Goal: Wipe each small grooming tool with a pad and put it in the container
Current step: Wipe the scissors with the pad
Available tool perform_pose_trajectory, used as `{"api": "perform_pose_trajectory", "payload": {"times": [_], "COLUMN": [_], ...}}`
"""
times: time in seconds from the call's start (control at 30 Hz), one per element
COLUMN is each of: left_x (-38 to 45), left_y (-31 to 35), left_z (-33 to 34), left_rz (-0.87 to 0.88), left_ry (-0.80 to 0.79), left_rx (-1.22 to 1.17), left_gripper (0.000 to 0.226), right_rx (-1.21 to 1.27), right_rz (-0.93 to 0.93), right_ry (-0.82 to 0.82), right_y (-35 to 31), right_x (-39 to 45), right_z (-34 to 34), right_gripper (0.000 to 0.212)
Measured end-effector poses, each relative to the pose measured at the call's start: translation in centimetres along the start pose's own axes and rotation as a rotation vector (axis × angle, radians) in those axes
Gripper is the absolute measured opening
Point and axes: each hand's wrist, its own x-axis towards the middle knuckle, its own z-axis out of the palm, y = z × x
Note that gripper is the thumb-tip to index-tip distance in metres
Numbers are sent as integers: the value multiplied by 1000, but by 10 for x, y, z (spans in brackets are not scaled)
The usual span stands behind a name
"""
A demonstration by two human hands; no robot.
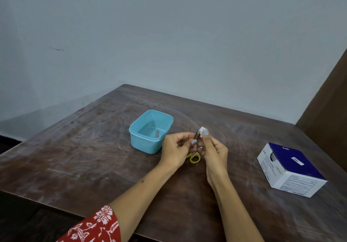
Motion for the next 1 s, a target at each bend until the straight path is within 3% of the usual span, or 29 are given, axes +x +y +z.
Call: {"api": "perform_pose_trajectory", "payload": {"times": [0.2,0.4,0.63,0.9,1.0], "left_x": [-1,0,2,1,2], "left_y": [-2,-5,-8,-5,-4], "left_z": [1,1,2,1,0], "left_rz": [66,124,114,80,80], "left_ry": [-27,-20,9,1,15], "left_rx": [171,302,235,167,139], "left_gripper": [23,23,21,40,25], "right_rx": [25,-3,-98,-148,-188], "right_rz": [-4,0,-34,-191,-241], "right_ry": [131,213,230,251,218], "right_y": [-8,-5,-1,-5,-5], "right_x": [-2,2,5,-1,-6], "right_z": [0,-1,-2,-1,1], "right_gripper": [39,26,21,23,27]}}
